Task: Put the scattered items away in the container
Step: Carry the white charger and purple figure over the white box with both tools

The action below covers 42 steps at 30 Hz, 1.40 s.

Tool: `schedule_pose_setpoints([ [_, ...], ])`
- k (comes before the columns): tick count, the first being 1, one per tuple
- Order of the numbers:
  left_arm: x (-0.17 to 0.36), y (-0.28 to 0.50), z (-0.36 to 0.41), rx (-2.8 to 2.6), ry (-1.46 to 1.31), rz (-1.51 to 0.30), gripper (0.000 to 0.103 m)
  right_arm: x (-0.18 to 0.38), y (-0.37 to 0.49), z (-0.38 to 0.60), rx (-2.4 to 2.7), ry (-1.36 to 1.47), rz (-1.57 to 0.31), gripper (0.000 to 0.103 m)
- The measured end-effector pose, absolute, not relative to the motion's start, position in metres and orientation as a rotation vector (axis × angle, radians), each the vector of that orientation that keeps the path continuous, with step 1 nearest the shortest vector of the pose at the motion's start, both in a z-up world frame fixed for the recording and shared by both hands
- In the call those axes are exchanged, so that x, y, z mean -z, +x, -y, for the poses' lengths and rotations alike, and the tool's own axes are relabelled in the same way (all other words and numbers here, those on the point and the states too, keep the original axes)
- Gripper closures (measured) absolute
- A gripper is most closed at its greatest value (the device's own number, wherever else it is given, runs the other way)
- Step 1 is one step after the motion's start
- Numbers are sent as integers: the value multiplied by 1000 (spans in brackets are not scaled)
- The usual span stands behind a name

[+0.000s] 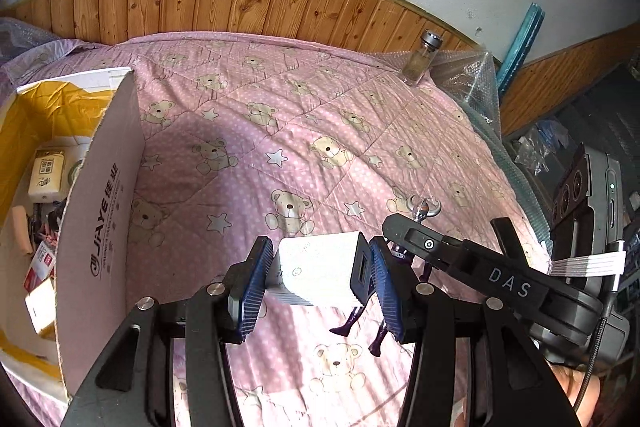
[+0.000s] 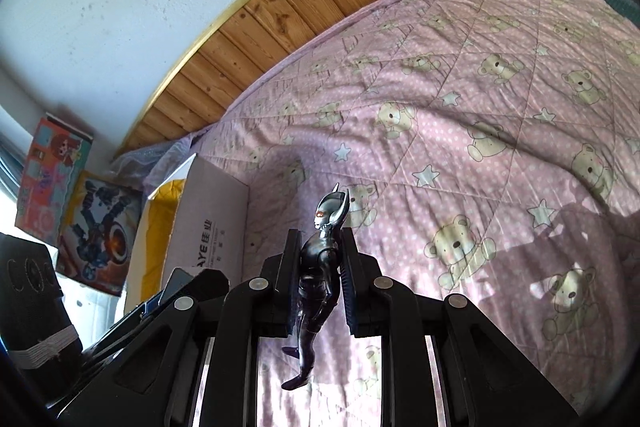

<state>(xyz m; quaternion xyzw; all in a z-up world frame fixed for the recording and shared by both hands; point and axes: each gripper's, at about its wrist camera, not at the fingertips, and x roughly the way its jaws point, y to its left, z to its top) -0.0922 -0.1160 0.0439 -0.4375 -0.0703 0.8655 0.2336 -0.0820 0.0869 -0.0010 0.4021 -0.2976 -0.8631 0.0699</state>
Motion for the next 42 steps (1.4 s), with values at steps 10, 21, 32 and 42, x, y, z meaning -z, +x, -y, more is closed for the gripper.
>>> schedule_pose_setpoints([
  [10, -69, -42, 144, -2412, -1105, 263, 52, -30, -34, -60, 2638, 1157, 773, 84],
  [21, -82, -1, 176, -2429, -1037, 348, 52, -52, 7, -28, 2650, 1113, 661, 84],
  [32, -100, 6, 189, -2431, -963, 409, 52, -83, 26, -3, 2668, 1052, 533, 84],
  [42, -108, 10, 233, -2512, -930, 482, 52, -96, 17, 45, 2584, 1023, 397, 84],
])
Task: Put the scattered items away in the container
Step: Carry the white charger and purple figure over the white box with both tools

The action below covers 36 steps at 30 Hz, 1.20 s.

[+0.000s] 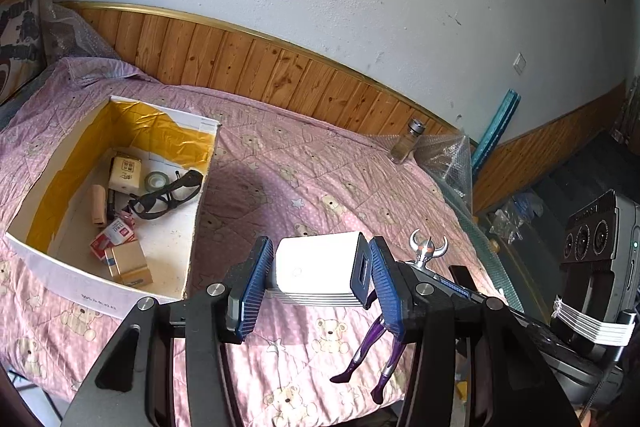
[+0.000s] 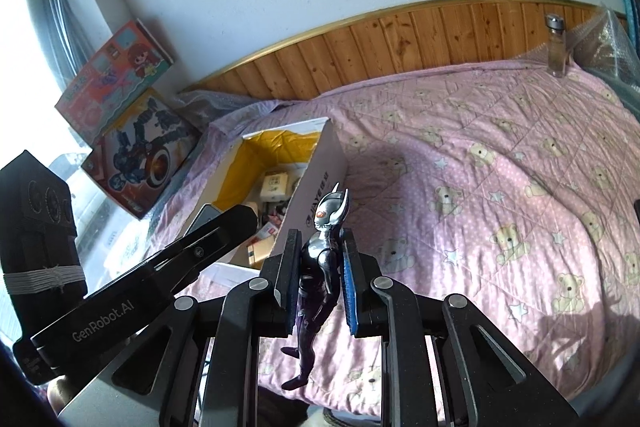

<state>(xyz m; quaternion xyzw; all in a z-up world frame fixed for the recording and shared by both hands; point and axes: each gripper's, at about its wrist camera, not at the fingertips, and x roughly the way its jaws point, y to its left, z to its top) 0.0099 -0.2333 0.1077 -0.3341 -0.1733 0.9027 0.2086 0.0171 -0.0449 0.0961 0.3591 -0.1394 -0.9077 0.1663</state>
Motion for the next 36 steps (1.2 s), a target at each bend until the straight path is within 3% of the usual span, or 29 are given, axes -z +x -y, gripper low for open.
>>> schedule_pose_setpoints([
  [25, -93, -27, 352, -2665, -974, 726, 52, -99, -37, 133, 2413, 1007, 251, 84],
  [36, -86, -54, 368, -2644, -1004, 815, 52, -103, -74, 159, 2399, 993, 197, 84],
])
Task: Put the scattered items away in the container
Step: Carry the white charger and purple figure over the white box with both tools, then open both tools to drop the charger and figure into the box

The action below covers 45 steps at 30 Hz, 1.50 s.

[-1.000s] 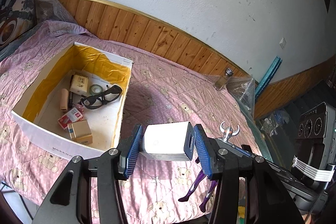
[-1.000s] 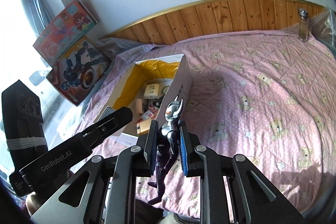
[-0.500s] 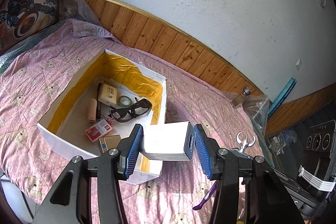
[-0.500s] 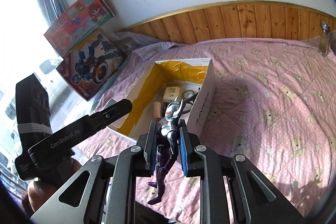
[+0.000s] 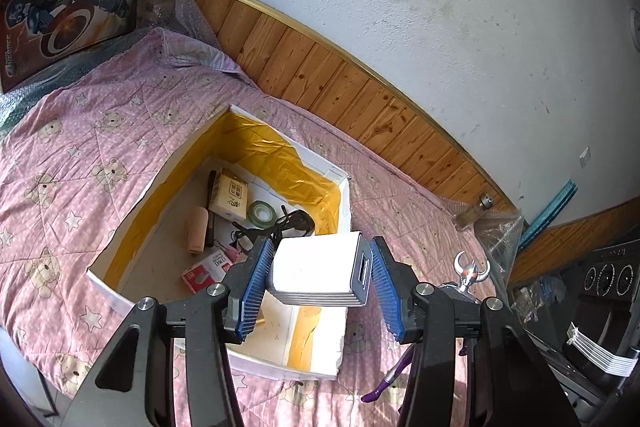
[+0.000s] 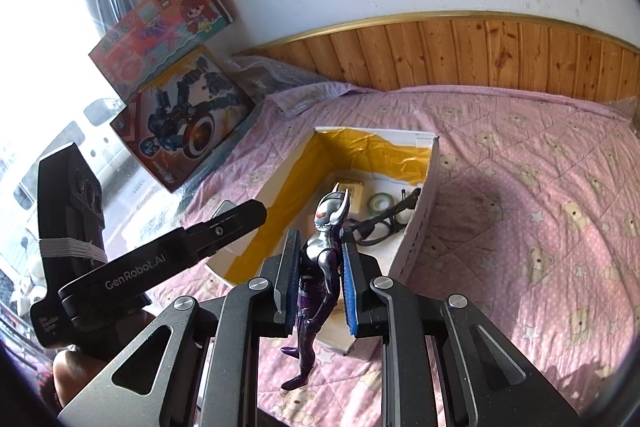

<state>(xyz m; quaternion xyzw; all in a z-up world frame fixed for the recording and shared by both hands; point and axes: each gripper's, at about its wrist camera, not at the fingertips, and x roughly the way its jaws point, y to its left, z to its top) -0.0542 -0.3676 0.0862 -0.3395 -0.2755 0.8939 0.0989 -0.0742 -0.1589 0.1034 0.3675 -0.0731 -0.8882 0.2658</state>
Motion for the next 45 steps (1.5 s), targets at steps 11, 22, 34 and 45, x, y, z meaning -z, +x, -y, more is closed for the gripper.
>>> schedule_pose_setpoints([
  [11, -55, -91, 371, -2557, -1130, 1000, 52, -88, -119, 175, 2412, 1034, 155, 84],
  [22, -28, -106, 348, -2429, -1254, 972, 52, -76, -177, 180, 2431, 1081, 113, 84],
  [34, -11, -118, 318, -2398, -1356, 726, 52, -53, -207, 211, 2350, 1124, -61, 85],
  [45, 11, -126, 322, -2371, -1457, 749, 46, -27, -216, 207, 2298, 1233, -10, 76],
])
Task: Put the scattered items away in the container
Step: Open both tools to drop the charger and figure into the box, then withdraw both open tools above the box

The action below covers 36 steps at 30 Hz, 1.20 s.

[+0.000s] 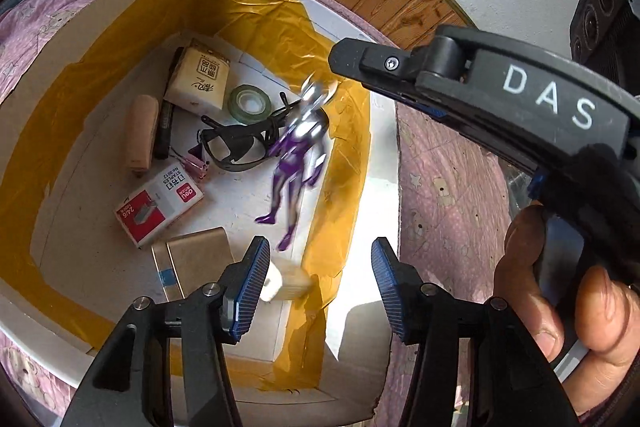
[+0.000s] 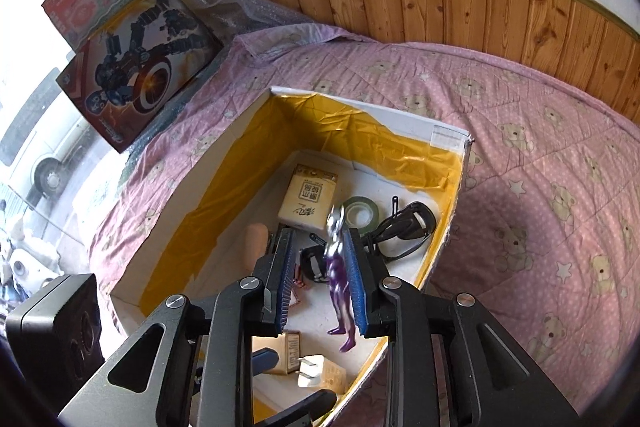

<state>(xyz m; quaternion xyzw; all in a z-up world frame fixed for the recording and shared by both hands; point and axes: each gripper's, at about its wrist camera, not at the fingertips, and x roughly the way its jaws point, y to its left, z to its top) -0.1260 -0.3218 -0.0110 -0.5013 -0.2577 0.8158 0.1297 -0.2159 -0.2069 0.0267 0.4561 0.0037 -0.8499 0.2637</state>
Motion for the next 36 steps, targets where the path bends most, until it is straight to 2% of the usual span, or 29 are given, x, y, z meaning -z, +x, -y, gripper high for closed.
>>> schedule_pose_setpoints([
  [8, 3, -119, 328, -2384, -1432, 730, 46, -25, -210, 190, 2315, 1266, 89, 76],
  [22, -8, -116, 327, -2404, -1424, 721, 46, -30, -187, 190, 2308, 1267, 77, 72],
  [30, -23, -103, 326, -2605, -1437, 472, 46, -42, -165, 197, 2320, 1232, -62, 61],
  [36, -33, -87, 337, -2734, -1411, 347, 45, -43, -141, 210, 2312, 1233, -263, 58],
])
